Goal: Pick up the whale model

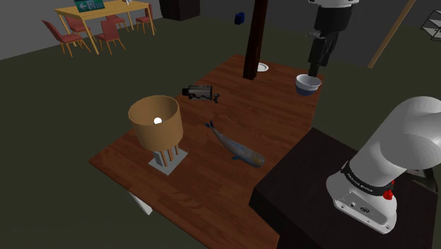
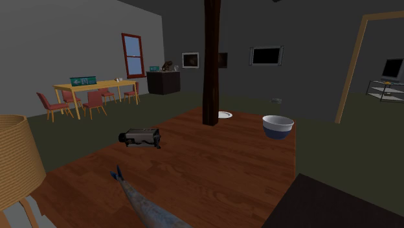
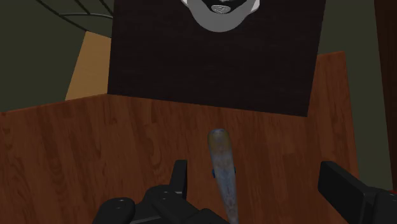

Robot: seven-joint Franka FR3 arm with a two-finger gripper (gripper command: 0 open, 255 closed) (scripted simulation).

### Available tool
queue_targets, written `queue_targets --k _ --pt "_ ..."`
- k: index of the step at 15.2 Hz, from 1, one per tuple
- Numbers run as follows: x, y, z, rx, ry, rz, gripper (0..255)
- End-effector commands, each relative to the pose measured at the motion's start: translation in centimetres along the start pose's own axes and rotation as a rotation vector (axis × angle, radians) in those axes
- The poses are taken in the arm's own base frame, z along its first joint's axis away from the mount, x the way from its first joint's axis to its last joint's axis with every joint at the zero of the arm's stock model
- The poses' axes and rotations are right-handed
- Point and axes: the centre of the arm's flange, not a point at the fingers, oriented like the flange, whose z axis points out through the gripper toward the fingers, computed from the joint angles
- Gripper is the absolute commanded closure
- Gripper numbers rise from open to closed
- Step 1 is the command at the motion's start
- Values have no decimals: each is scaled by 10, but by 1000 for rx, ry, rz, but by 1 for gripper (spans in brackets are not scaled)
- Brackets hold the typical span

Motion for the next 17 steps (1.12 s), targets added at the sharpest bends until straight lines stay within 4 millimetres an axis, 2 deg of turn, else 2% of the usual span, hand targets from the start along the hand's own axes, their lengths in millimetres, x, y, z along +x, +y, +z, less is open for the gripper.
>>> queue_targets --k 1,17 --pt "0 0 0 0 0 0 0" --pt "121 -6 170 19 32 -110 0"
